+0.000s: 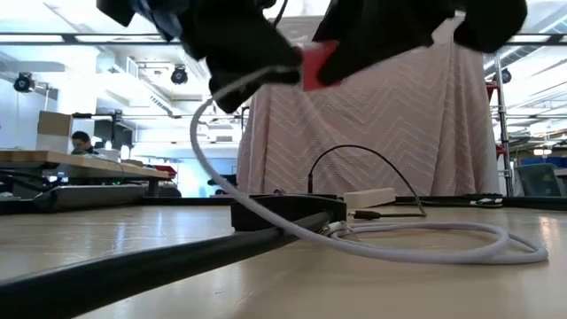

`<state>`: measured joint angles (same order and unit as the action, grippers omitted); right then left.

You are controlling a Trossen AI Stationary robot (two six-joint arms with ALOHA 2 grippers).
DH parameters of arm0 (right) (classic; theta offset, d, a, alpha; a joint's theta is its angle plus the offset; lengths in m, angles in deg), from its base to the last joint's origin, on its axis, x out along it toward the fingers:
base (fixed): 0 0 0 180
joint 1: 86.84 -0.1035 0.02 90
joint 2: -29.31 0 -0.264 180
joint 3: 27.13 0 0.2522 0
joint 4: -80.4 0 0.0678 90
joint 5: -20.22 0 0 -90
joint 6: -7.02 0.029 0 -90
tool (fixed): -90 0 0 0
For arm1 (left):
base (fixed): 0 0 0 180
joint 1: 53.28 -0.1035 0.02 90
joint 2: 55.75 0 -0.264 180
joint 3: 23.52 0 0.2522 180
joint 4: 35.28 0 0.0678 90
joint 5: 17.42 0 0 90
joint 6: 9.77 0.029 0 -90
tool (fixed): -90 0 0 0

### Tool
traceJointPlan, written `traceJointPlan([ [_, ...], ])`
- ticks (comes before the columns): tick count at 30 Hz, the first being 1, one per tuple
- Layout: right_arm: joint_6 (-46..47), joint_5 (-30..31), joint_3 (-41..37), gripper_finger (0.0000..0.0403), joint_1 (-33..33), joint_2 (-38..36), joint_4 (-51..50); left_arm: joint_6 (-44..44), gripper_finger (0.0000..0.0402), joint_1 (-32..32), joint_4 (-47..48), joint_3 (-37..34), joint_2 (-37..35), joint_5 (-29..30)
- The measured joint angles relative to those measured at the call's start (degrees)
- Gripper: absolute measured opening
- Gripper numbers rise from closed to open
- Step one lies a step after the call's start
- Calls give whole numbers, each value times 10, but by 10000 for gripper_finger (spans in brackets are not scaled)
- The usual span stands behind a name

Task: Insert USB
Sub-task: Insert the violet charger cable into the red charger adapter, then insert the red charger adapter into the bottom black outlet extension

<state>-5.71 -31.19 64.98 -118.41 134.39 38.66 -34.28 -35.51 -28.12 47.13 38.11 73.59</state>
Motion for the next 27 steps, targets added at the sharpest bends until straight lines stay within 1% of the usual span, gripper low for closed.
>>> traceJointPlan([
  [2,30,-5,-2,133,-3,-17,1,1,85,3,-5,1,-12,-2],
  [5,76,-42,-15,133,-2,-57,2,21,106,7,-10,2,-34,-1],
  [8,153,-92,-37,133,1,-100,-3,76,121,20,-16,2,-53,35],
  [11,266,-151,-49,133,17,-139,-7,144,128,35,-45,2,-65,62],
  [15,435,-233,-53,133,54,-164,-12,205,130,50,-115,2,-57,61],
  [18,540,-295,-53,133,74,-168,-11,282,127,59,-145,2,-42,61],
  [20,579,-328,-53,133,82,-169,-6,346,126,62,-144,1,-39,66],
  [22,602,-356,-53,133,87,-169,1,392,128,64,-146,1,-39,90],
  [25,638,-374,-50,133,89,-169,16,434,139,63,-156,1,-40,134],
  [27,648,-376,-48,133,90,-169,27,448,150,63,-159,1,-40,148],
])
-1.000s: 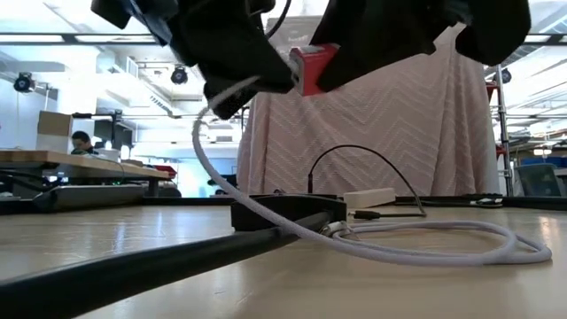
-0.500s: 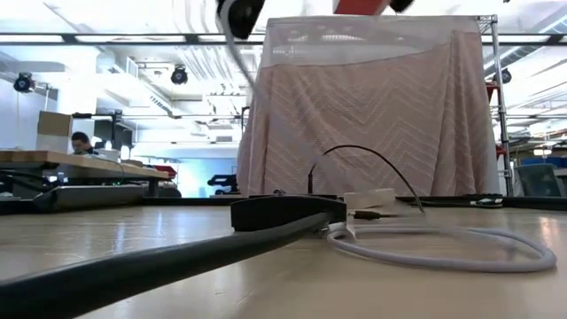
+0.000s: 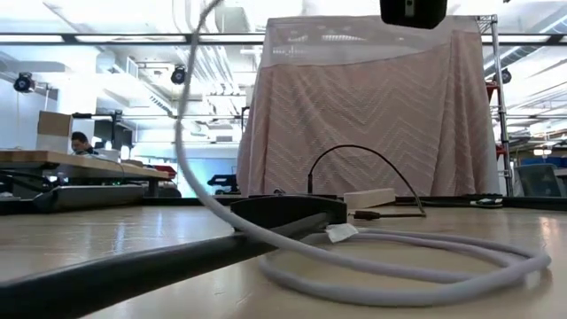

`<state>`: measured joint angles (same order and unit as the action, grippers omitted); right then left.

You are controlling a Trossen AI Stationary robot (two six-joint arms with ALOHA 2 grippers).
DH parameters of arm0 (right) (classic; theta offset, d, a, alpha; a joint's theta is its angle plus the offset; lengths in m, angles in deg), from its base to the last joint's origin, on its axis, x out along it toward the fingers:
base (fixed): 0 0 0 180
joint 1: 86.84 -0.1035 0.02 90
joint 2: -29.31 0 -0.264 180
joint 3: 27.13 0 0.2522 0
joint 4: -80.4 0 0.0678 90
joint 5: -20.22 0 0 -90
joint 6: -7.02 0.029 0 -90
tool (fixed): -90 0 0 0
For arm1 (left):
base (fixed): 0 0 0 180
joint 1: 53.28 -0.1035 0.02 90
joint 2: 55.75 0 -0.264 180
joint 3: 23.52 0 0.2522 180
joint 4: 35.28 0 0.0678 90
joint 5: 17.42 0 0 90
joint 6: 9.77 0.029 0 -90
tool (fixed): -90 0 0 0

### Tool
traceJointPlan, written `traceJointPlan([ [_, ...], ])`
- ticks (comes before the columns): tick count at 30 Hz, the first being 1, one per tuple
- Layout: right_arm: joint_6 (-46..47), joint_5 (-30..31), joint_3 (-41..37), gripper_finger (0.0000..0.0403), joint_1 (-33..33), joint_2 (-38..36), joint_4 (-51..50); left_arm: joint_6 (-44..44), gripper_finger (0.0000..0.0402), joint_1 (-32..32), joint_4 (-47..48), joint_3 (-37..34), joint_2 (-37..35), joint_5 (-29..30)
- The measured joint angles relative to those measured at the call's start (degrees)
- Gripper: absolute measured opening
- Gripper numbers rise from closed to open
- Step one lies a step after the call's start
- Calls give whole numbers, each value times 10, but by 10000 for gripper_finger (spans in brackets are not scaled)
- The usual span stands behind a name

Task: Insert USB
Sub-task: Insert the red charger adapter into the bottom black outlet extension

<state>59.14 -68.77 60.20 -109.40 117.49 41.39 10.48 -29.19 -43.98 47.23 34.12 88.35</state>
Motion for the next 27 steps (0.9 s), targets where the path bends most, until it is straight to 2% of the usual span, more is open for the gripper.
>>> traceJointPlan([
  [9,-31,-14,2,133,18,0,21,13,227,17,-16,0,11,2],
  [14,-51,-26,2,133,24,0,32,15,258,36,-20,0,11,24],
  [18,-55,-28,2,133,24,0,55,44,266,37,-21,0,13,60],
  [27,-62,-25,2,133,23,9,99,77,253,40,-40,-1,18,63],
])
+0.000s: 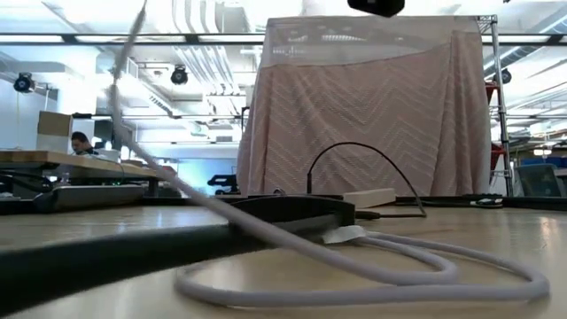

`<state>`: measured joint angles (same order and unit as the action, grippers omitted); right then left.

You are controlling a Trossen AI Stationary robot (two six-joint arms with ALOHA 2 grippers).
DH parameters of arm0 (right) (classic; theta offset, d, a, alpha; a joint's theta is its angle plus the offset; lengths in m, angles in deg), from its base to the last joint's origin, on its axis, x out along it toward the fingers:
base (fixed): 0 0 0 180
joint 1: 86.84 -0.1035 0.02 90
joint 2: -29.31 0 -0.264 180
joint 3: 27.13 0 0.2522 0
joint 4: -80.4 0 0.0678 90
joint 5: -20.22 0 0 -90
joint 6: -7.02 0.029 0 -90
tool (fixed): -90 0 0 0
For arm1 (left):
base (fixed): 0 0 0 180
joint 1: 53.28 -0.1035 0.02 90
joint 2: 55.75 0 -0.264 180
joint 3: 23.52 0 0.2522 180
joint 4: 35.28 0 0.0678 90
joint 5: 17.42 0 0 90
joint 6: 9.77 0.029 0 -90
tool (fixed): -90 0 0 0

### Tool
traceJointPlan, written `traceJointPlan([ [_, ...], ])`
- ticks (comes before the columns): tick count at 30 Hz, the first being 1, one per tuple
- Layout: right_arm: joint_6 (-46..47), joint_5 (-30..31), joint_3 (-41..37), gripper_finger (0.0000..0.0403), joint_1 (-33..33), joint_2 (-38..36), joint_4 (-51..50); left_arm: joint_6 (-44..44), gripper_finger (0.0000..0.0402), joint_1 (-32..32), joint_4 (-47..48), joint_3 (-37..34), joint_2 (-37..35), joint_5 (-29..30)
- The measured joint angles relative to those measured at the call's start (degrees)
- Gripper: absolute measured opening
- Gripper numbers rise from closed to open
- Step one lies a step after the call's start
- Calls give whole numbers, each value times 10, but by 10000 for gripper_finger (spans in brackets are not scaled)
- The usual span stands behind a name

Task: Insert USB
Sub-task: Insert the red charger adapter into the bottom black outlet extension

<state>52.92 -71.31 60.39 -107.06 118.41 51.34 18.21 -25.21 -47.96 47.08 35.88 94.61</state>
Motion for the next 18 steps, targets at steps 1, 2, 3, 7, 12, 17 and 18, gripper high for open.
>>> traceJointPlan([
  [1,1,1,0,133,0,4,0,0,249,3,0,0,1,0],
  [2,2,1,0,133,0,8,1,0,245,6,0,0,2,0],
  [3,-1,3,0,133,0,14,6,0,240,9,-1,0,2,0],
  [7,-20,7,0,133,2,27,49,18,222,13,-11,0,3,1],
  [12,-48,6,-1,133,4,30,79,43,201,20,-12,0,2,18],
  [17,-61,29,-1,133,4,27,90,80,178,22,-16,1,1,51],
  [18,-62,36,-1,133,4,26,89,81,174,22,-17,1,1,53],
])
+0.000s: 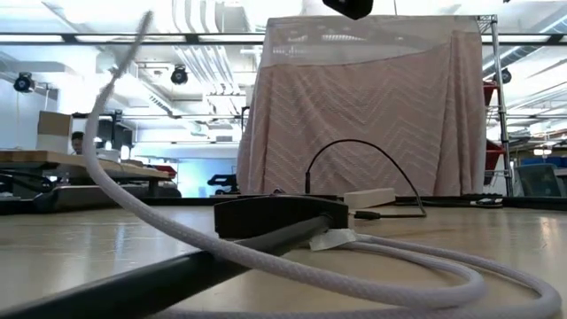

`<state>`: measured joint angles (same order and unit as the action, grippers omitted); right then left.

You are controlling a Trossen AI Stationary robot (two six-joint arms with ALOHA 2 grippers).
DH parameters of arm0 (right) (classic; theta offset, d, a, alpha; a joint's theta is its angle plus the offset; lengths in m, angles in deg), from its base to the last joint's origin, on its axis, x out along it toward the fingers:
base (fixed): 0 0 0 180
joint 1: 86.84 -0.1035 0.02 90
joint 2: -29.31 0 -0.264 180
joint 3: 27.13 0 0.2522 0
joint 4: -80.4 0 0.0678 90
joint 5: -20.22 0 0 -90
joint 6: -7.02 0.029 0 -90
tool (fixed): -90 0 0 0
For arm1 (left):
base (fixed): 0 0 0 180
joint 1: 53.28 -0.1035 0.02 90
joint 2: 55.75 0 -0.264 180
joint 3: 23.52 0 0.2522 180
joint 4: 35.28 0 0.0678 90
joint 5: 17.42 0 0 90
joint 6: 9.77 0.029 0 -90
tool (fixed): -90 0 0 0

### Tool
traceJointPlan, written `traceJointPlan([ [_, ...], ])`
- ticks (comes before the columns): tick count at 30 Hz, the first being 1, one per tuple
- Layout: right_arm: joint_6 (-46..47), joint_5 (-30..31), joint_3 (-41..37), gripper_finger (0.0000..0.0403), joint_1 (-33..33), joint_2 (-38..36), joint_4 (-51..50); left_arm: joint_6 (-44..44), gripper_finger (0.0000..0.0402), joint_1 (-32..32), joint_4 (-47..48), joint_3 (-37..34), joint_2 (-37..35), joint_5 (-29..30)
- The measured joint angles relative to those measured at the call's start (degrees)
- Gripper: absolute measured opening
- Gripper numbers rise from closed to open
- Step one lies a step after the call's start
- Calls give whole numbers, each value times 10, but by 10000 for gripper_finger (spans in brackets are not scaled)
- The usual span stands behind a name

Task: Insert USB
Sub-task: Insert the red charger adapter into the bottom black outlet extension

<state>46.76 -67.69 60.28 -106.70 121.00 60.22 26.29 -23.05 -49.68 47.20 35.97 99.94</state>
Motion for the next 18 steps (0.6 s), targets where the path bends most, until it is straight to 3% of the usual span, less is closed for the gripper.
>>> traceJointPlan([
  [4,0,5,0,133,0,-3,0,-25,156,1,10,15,0,17],
  [9,-1,5,0,133,-1,-8,-4,-55,150,2,89,49,-2,22],
  [18,-17,-3,0,133,-1,-16,-1,-72,194,6,140,76,-4,25],
])
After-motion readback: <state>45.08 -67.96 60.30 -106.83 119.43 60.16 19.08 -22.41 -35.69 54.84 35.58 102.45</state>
